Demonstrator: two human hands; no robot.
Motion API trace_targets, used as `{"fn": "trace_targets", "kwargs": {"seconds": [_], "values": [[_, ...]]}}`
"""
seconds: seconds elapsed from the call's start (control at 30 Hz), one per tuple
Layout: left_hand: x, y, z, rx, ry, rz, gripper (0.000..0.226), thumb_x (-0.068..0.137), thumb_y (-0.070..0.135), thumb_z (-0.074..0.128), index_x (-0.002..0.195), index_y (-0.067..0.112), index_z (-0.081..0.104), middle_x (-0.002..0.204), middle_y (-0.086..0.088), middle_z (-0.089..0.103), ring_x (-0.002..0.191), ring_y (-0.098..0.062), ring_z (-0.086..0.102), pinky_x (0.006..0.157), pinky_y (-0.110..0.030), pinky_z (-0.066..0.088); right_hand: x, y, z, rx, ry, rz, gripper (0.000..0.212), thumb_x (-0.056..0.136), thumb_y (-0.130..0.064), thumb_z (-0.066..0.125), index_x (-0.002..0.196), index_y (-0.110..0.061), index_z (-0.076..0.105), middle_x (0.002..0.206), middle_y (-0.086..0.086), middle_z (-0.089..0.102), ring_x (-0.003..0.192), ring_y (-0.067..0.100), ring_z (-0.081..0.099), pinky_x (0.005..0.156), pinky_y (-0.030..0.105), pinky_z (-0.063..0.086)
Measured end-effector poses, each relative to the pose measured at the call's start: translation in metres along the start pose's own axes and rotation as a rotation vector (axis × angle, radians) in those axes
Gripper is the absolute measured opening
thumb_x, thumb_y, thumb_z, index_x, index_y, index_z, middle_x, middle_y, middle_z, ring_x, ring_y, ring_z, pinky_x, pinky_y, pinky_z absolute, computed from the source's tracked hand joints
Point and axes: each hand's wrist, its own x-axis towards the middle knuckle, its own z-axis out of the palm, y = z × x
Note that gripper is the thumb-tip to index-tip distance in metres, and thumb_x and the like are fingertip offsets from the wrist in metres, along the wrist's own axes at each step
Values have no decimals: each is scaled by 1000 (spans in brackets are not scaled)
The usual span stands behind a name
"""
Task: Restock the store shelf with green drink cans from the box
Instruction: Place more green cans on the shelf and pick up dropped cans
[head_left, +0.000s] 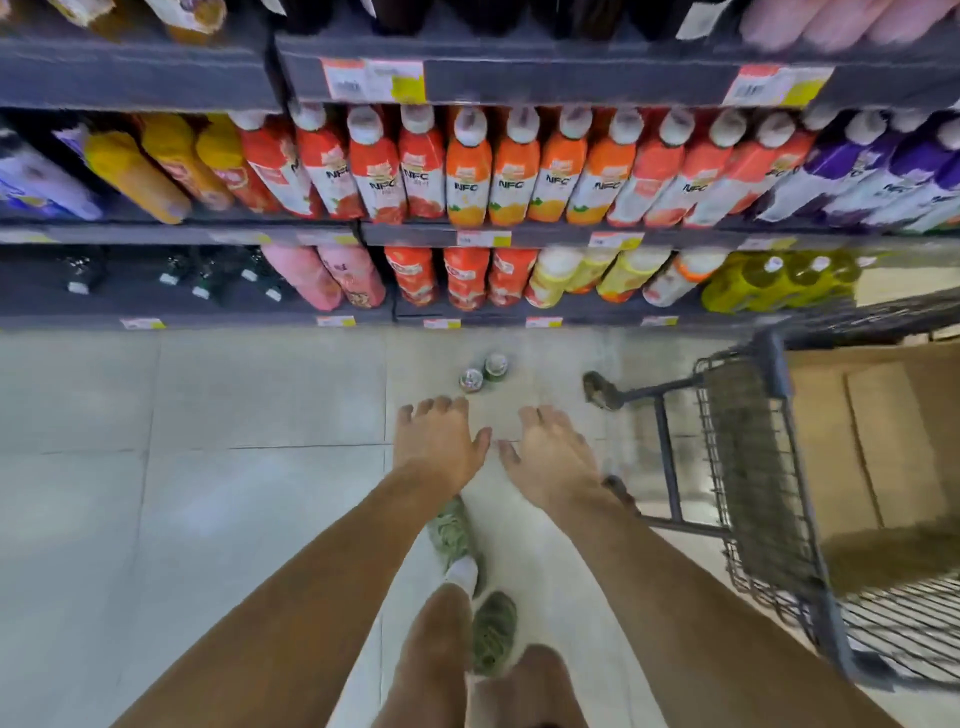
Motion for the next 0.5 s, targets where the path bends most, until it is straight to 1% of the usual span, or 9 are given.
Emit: {"fn": "trace_targets", "kwargs": {"seconds": [0.07, 0.17, 0.27, 0.3, 0.37, 0.43, 0.5], "values": [[34, -5, 30, -4, -37, -3, 50, 96, 52, 37, 129, 17, 51, 128, -5, 56, 121, -24, 49, 102, -40, 34, 32, 12, 31, 30, 15, 35, 49, 98, -41, 44, 137, -11, 43, 132, 9, 49, 125, 27, 43, 98, 39, 40], [75, -11, 71, -6, -79, -17, 50, 96, 50, 38, 130, 15, 50, 127, -8, 56, 119, -27, 50, 99, -40, 35, 84, 29, 81, 46, -61, 17, 49, 98, -40, 44, 137, -10, 43, 133, 12, 48, 125, 30, 43, 100, 41, 40], [126, -15, 120, 94, -104, 35, 49, 96, 49, 37, 130, 14, 48, 125, -8, 57, 117, -26, 52, 99, -42, 36, 145, 51, 131, 61, -89, 37, 47, 96, -42, 45, 132, -11, 46, 129, 12, 51, 119, 30, 49, 96, 42, 44], [144, -16, 138, 147, -110, 71, 49, 96, 49, 37, 129, 14, 48, 125, -7, 57, 116, -26, 52, 99, -42, 35, 164, 59, 148, 34, -83, 26, 46, 96, -42, 46, 130, -11, 47, 127, 12, 53, 117, 30, 51, 94, 42, 45], [179, -17, 175, 182, -131, 114, 49, 97, 49, 37, 129, 14, 47, 126, -7, 56, 118, -26, 51, 101, -43, 34, 201, 74, 178, -48, -85, -20, 45, 97, -41, 46, 129, -10, 49, 125, 11, 54, 116, 29, 51, 92, 41, 46], [214, -23, 210, 172, -119, 116, 49, 97, 50, 37, 130, 14, 46, 128, -7, 55, 120, -26, 49, 102, -43, 33, 238, 87, 203, -96, -84, -74, 45, 97, -40, 47, 130, -10, 48, 126, 11, 54, 118, 29, 50, 93, 42, 44], [246, -24, 239, 131, -113, 85, 50, 96, 50, 38, 131, 15, 45, 129, -7, 54, 121, -26, 48, 101, -42, 33, 274, 100, 224, -96, -84, -88, 46, 96, -40, 47, 131, -10, 48, 127, 11, 53, 120, 30, 49, 94, 42, 42]]}}
